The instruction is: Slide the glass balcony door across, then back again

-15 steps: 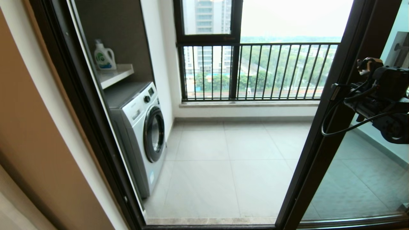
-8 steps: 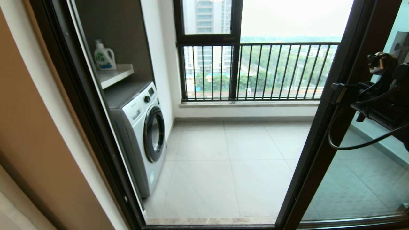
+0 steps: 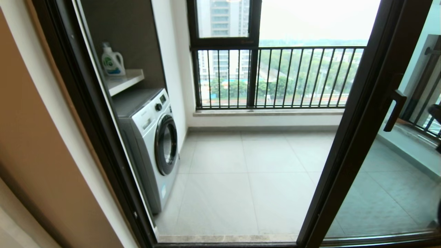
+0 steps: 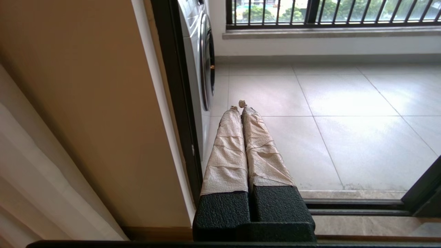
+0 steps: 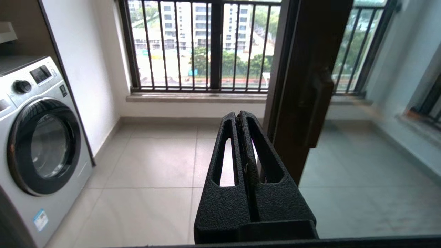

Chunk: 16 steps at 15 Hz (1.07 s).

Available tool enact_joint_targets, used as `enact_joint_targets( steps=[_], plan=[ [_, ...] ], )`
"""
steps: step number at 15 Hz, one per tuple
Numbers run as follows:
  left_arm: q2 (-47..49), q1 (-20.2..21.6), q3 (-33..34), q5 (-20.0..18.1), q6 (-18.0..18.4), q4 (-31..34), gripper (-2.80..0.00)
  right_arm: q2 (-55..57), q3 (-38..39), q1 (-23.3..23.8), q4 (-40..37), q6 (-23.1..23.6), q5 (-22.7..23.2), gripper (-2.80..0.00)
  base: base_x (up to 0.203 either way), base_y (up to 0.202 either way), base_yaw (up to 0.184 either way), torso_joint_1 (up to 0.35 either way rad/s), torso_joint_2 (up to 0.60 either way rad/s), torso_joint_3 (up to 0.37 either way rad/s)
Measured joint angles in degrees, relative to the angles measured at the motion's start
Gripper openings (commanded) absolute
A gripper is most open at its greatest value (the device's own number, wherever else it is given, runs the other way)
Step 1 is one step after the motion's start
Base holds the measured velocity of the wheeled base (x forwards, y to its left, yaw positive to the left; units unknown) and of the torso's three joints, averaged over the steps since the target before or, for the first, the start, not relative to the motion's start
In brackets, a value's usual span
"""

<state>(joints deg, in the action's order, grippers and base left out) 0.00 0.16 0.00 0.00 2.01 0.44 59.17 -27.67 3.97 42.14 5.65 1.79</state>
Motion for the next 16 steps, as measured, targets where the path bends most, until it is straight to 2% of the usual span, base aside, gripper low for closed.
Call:
enact_joint_targets(
  steps=[3, 7, 8, 10, 13, 16],
  plan=[
    [0.0, 0.0, 0.0, 0.0, 0.0, 0.0, -2.80, -18.2, 0.5, 0.3, -15.5, 3.3, 0.6, -2.80, 0.000, 0.000, 0.000, 0.000, 0.00, 0.000],
    [0.0, 0.0, 0.0, 0.0, 0.0, 0.0, -2.80, -37.0, -1.2, -0.1, -39.2, 4.9, 2.1, -2.80, 0.000, 0.000, 0.000, 0.000, 0.00, 0.000],
    [0.0, 0.0, 0.0, 0.0, 0.0, 0.0, -2.80, -39.2, 0.0, -0.2, -41.0, 4.0, 1.3, -2.80, 0.000, 0.000, 0.000, 0.000, 0.00, 0.000],
    [0.0, 0.0, 0.0, 0.0, 0.0, 0.0, -2.80, -41.9, 1.4, -1.0, -38.9, 2.4, 0.7, -2.80, 0.000, 0.000, 0.000, 0.000, 0.00, 0.000],
    [0.0, 0.0, 0.0, 0.0, 0.0, 0.0, -2.80, -44.8, 0.2, -5.6, -42.0, 2.4, -0.5, -2.80, 0.000, 0.000, 0.000, 0.000, 0.00, 0.000],
    [0.0, 0.0, 0.0, 0.0, 0.0, 0.0, -2.80, -51.6, 2.8, -5.2, -48.3, 5.4, -0.6, -2.80, 0.000, 0.000, 0.000, 0.000, 0.00, 0.000]
  ],
)
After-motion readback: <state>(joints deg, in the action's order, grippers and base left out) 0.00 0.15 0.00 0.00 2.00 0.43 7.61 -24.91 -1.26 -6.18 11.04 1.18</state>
